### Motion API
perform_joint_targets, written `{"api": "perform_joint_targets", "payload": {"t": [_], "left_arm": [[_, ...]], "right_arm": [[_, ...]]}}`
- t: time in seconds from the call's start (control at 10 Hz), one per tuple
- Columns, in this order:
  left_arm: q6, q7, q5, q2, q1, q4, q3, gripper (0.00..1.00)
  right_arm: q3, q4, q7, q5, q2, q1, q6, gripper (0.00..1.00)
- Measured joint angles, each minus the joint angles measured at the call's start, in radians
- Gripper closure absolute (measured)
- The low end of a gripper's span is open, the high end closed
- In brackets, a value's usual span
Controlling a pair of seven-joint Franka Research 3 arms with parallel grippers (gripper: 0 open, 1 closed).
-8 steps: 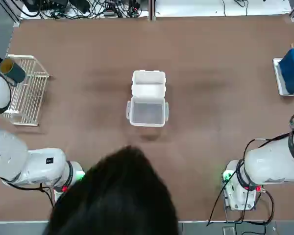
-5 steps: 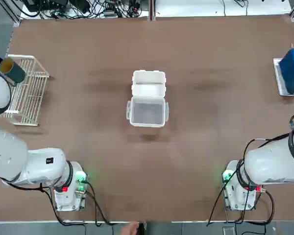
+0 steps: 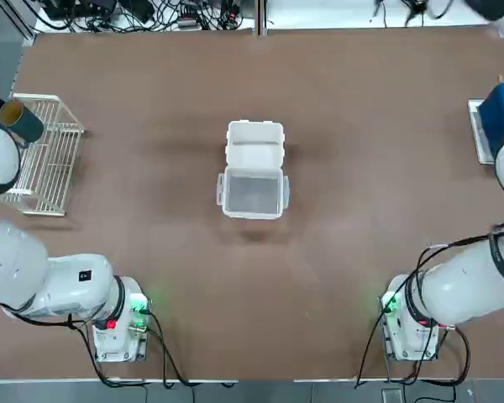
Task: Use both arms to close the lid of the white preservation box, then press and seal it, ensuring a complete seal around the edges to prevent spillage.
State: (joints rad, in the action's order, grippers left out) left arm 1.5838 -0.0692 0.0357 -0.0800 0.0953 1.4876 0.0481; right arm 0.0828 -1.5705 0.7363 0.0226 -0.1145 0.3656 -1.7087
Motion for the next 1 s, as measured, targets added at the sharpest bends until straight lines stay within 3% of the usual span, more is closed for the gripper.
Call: {"api": "perform_joint_targets", "payload": {"t": [0.4, 0.7, 0.9, 1.0], "left_arm": [[0.029, -0.005, 0.003, -0.040, -0.001, 0.009, 0.000, 0.04], [0.053, -0.008, 0.003, -0.047, -0.002, 0.068, 0.001, 0.22], [0.076, -0.008, 0.003, -0.051, -0.003, 0.109, 0.001, 0.46], [0.083, -0.008, 0.003, -0.051, -0.003, 0.125, 0.001, 0.51]], "right_arm": [[-0.001, -0.107, 0.567, 0.088, -0.047, 0.334, -0.162, 0.01], [-0.001, -0.248, 1.020, 0.112, -0.083, 0.564, -0.318, 0.00], [-0.001, -0.315, 1.249, 0.113, -0.112, 0.681, -0.365, 0.01], [0.000, -0.333, 1.347, 0.113, -0.128, 0.717, -0.374, 0.00]]}}
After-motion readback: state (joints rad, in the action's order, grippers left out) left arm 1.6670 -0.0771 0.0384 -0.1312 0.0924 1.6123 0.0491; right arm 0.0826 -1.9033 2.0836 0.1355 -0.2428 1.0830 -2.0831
